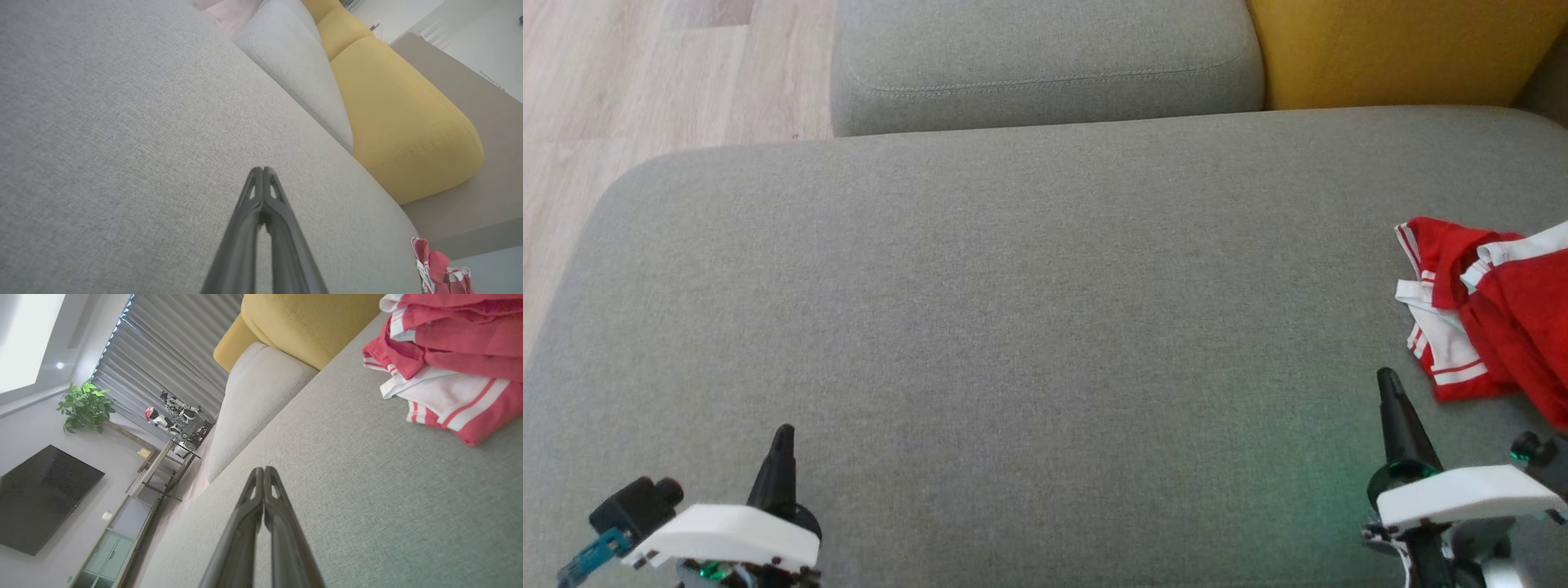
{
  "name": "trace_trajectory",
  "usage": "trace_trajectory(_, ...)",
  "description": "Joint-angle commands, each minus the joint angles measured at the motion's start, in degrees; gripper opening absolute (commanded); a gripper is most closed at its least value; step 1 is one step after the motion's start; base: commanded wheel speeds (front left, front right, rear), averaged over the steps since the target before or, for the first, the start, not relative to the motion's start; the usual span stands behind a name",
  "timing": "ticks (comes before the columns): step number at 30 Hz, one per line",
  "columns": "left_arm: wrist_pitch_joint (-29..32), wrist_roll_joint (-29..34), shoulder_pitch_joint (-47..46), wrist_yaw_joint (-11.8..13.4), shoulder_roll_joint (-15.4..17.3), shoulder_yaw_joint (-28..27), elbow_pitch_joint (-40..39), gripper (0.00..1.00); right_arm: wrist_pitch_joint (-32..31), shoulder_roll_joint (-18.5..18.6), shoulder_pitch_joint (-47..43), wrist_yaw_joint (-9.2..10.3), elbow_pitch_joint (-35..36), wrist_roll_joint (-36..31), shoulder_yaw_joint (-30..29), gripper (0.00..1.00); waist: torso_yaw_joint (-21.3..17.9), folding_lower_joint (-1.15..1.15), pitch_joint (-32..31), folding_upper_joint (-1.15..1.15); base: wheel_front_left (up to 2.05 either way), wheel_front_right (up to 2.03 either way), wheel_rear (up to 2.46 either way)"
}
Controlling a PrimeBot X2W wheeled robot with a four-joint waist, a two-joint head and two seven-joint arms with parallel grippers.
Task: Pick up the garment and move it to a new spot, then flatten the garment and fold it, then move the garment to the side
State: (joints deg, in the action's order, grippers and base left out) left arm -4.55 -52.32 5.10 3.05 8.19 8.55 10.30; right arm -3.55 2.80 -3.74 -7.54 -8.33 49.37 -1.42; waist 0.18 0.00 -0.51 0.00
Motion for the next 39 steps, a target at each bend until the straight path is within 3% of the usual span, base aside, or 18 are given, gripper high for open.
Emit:
trace_trajectory(1,0.4,-1.66,-3.73,-0.67,0.09,-1.69,-1.44,0.0,-0.06,1.2,3.75,0.03,1.42,1.89,0.14,0.0,0.0,0.0,0.01,0.0,0.0,0.0,0.0)
trace_trajectory(39,5.81,-25.71,-8.18,-6.61,-2.27,-8.51,1.63,0.0,-0.88,1.35,7.37,0.04,-2.8,27.49,-1.88,0.0,-0.11,0.0,0.42,0.0,0.0,0.0,0.0)
